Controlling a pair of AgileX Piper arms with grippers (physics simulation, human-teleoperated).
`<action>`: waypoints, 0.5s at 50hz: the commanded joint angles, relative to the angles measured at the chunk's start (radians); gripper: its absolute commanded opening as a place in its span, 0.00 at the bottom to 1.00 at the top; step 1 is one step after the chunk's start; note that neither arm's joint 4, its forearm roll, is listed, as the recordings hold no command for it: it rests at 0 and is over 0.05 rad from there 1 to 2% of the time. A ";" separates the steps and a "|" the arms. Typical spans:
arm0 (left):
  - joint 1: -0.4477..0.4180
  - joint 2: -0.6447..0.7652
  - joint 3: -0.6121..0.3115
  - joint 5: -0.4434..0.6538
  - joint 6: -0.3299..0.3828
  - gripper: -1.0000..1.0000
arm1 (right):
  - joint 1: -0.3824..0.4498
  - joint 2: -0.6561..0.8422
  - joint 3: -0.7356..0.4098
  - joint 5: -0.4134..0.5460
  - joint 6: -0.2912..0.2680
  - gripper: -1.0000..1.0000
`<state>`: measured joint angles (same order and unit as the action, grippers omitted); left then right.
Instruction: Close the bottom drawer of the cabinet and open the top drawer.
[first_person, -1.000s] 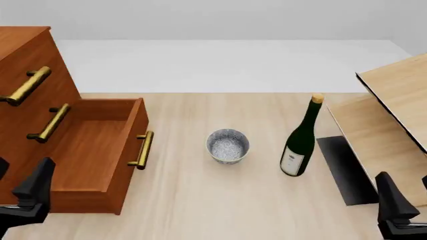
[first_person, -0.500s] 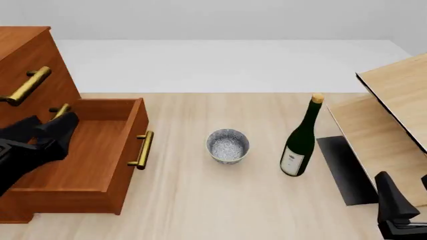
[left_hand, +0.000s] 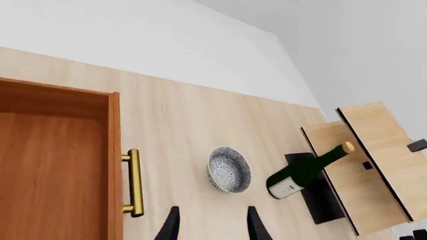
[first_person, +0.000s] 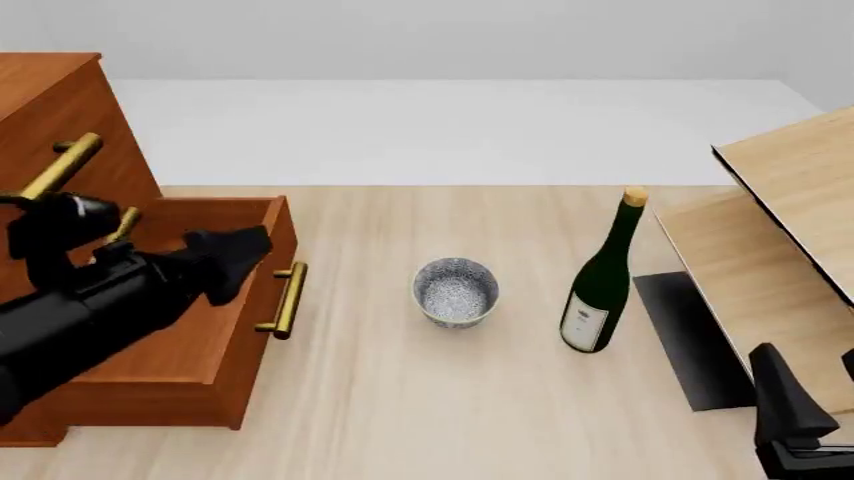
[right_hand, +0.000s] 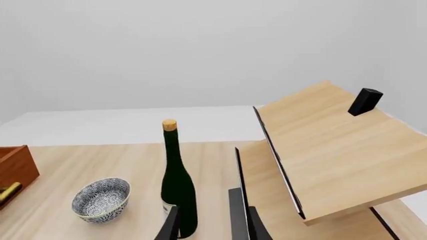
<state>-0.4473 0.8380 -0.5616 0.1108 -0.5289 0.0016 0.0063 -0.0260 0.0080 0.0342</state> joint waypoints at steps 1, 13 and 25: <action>-0.105 0.082 -0.036 0.042 -0.057 1.00 | -0.002 0.000 0.000 0.000 0.000 1.00; -0.148 0.172 -0.045 0.044 -0.060 1.00 | -0.003 0.002 0.000 0.000 0.005 1.00; -0.164 0.277 -0.050 0.069 -0.034 1.00 | -0.007 0.001 0.000 0.000 0.006 1.00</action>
<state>-0.5873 1.0295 -0.6065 0.1617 -0.5780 -0.0034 0.0062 -0.0257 0.0094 0.0389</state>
